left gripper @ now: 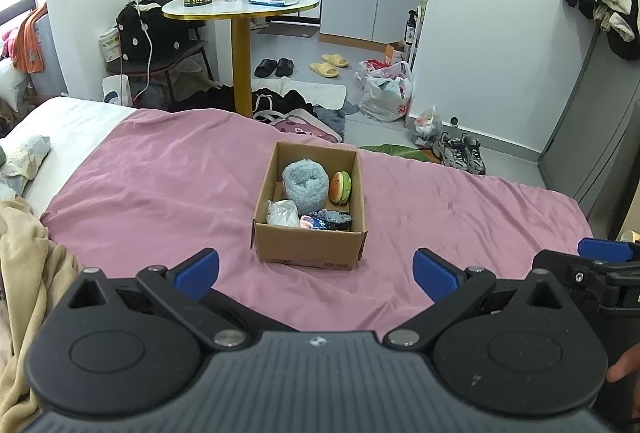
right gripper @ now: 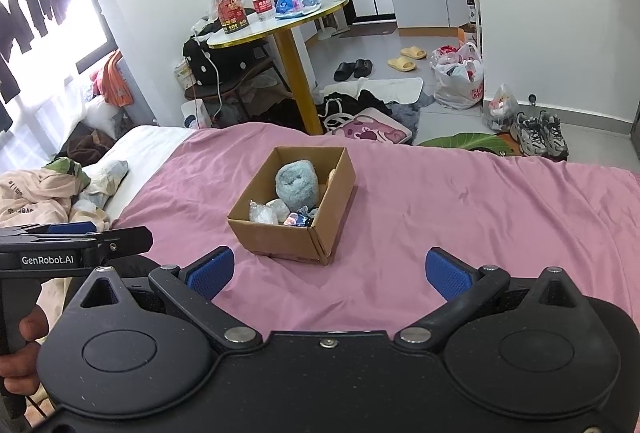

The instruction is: Organize soft objects

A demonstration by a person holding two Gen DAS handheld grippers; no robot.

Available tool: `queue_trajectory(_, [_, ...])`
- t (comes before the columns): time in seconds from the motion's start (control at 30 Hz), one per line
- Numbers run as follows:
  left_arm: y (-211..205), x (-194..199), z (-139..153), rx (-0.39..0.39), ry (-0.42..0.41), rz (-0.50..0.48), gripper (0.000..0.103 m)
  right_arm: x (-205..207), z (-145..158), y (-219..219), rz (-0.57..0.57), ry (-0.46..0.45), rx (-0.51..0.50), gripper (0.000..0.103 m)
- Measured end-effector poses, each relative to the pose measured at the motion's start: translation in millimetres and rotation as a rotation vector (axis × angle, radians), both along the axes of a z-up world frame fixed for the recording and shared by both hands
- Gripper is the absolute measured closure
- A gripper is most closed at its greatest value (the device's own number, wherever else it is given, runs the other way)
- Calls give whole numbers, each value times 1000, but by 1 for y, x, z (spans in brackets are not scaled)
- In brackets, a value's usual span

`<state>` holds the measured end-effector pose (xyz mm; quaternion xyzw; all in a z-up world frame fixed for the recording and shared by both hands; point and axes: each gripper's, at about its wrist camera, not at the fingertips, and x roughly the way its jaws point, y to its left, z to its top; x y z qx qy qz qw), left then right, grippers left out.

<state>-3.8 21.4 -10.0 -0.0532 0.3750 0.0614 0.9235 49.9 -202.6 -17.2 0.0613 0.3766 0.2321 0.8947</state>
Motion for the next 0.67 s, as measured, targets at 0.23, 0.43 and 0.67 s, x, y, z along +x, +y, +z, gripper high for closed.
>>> queue_trajectory(0.23, [-1, 0, 0, 15, -9, -16, 1, 2, -2, 1, -18, 10, -3, 0])
queue_trajectory(0.43, [-1, 5, -6, 10, -6, -28, 1, 7, -6, 4, -19, 16, -9, 0])
queue_trajectory(0.67, [-1, 17, -10, -21, -12, -60, 1, 19, -16, 4, -81, 19, -6, 0])
